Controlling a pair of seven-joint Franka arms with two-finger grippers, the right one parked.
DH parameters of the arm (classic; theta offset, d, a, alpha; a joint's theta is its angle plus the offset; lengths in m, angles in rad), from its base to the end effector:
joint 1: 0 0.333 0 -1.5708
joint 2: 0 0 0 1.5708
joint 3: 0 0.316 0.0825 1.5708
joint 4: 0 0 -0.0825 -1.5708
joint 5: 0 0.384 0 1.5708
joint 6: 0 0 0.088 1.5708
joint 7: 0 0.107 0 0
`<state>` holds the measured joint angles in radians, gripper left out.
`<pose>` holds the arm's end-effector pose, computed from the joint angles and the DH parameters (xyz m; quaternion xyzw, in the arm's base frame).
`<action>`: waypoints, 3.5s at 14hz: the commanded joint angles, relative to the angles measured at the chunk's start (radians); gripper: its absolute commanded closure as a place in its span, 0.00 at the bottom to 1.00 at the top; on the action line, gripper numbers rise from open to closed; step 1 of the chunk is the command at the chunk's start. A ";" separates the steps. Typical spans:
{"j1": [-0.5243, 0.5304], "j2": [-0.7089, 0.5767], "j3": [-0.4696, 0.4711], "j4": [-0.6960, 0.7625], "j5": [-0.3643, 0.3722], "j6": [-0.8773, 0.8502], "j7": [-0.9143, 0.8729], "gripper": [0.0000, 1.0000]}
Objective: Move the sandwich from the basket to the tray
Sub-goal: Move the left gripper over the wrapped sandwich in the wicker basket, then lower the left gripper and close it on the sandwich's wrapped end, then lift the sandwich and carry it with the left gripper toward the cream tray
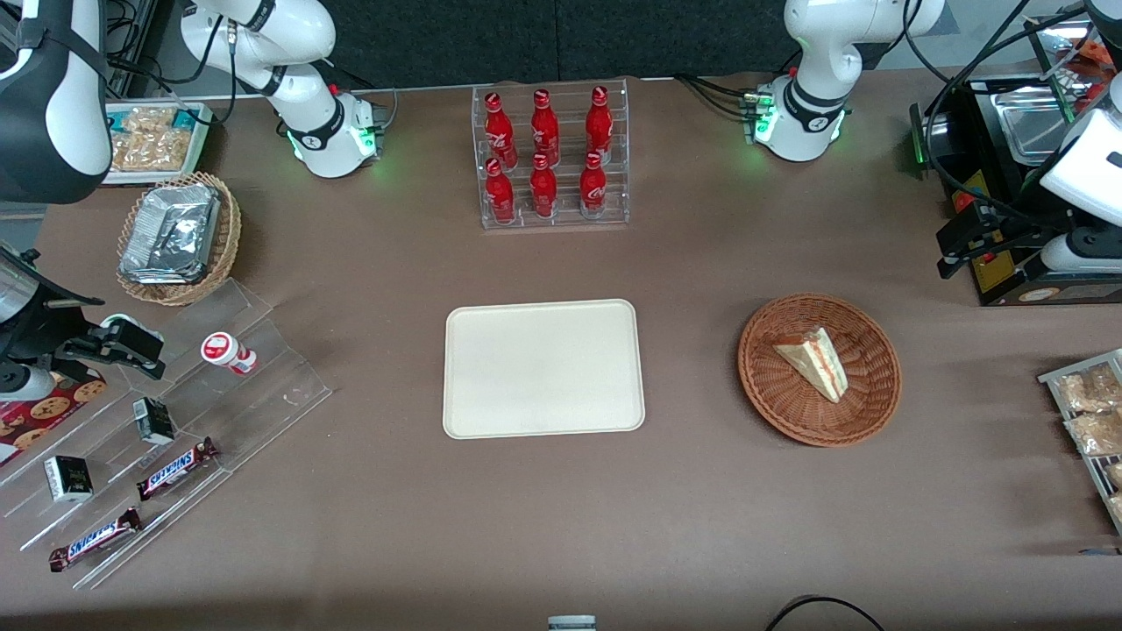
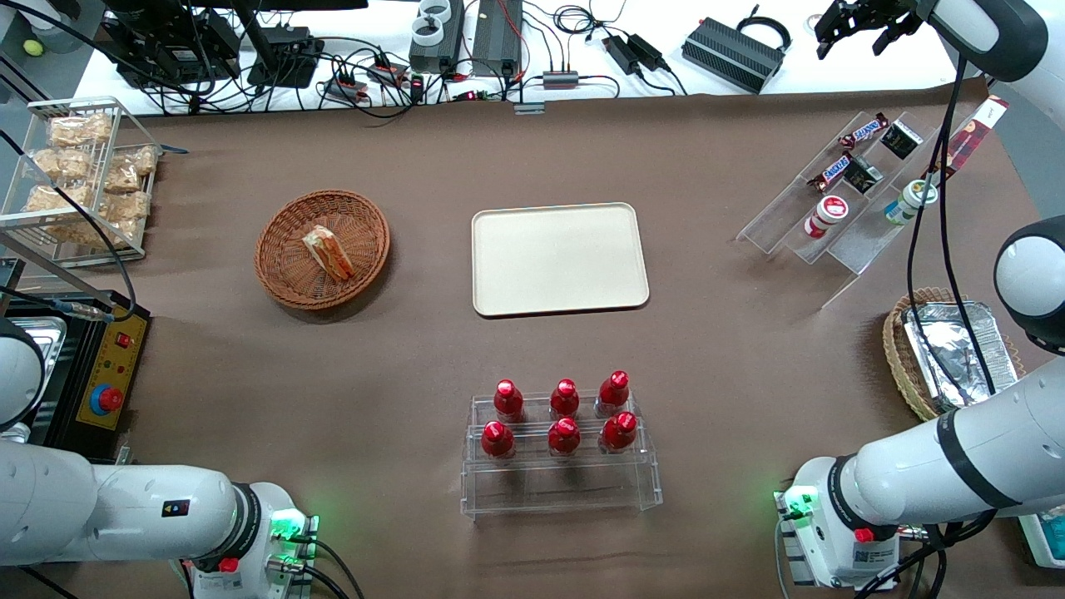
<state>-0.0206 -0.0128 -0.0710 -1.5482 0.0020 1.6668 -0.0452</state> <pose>0.5582 -0.0514 0.6515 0.9976 -0.0232 0.0656 0.0030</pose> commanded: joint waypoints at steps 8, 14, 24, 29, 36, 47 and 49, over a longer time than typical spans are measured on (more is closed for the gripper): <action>0.005 0.124 -0.010 -0.099 -0.011 -0.016 -0.598 0.00; -0.001 0.172 -0.013 -0.400 -0.010 0.348 -0.829 0.00; -0.041 0.227 -0.016 -0.711 -0.007 0.843 -0.889 0.00; -0.041 0.272 -0.015 -0.782 -0.007 1.010 -0.891 0.01; -0.042 0.232 -0.016 -0.773 0.003 1.002 -0.860 1.00; -0.448 0.244 -0.033 -0.179 0.001 0.324 -0.861 1.00; -0.527 0.301 -0.033 -0.113 0.006 0.327 -0.863 1.00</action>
<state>-0.4792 0.1845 -0.1183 -1.7737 -0.0003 2.0121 -0.9002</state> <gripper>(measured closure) 0.811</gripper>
